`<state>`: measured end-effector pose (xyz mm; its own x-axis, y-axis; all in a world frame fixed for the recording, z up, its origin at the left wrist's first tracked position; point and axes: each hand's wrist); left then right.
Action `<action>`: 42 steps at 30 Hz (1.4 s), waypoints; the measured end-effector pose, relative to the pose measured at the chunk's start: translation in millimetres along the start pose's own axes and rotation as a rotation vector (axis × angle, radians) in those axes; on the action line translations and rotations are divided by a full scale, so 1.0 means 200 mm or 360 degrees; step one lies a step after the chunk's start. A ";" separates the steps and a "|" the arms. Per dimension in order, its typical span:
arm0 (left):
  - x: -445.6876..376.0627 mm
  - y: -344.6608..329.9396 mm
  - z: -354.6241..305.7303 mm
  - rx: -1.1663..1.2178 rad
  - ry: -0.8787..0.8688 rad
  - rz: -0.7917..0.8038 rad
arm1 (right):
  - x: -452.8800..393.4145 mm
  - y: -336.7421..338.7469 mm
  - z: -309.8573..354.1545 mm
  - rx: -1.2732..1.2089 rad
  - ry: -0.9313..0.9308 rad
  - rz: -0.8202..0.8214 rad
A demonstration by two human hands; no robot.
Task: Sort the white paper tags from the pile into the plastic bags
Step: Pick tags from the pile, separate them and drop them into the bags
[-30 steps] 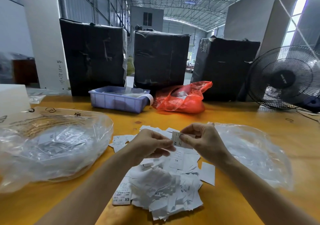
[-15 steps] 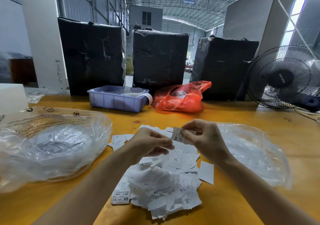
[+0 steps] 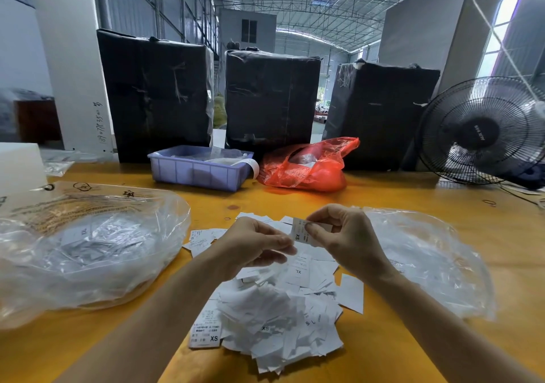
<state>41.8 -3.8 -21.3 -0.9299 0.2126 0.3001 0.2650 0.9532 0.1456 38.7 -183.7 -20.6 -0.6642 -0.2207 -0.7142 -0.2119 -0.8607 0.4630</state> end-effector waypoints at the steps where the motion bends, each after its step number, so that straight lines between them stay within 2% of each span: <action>1: 0.00 0.00 0.00 -0.0004 0.0002 0.0001 | 0.00 0.00 0.00 0.0024 0.0015 -0.0010; 20: 0.01 0.00 -0.01 0.0002 -0.0001 -0.0015 | 0.00 -0.01 0.00 0.0109 0.0078 0.0032; 25: 0.00 0.00 0.00 0.0061 0.0001 -0.0071 | 0.00 0.00 0.00 -0.0166 -0.0117 0.0277; 31: 0.00 -0.01 -0.01 0.0101 -0.0029 -0.0057 | 0.00 0.02 -0.02 -0.0427 -0.0335 0.0354; 39: -0.01 -0.05 0.02 0.0033 -0.0077 -0.0024 | 0.01 0.01 0.00 -0.0427 -0.0353 0.0360; 42: -0.03 -0.06 0.02 0.0163 -0.0092 -0.0155 | 0.00 0.01 0.01 -0.0347 -0.0374 0.0347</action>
<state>43.4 -16.0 -29.0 -0.9638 0.1272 0.2341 0.1480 0.9862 0.0736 36.4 -185.5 -18.8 -0.8284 -0.3199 -0.4598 0.0931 -0.8881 0.4501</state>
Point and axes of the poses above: each hand's wrist, its own x-axis away from the middle knuckle, its own y-axis out of the back of the hand, z = x × y, and after that the axes turned 13 degrees about y, right-handed
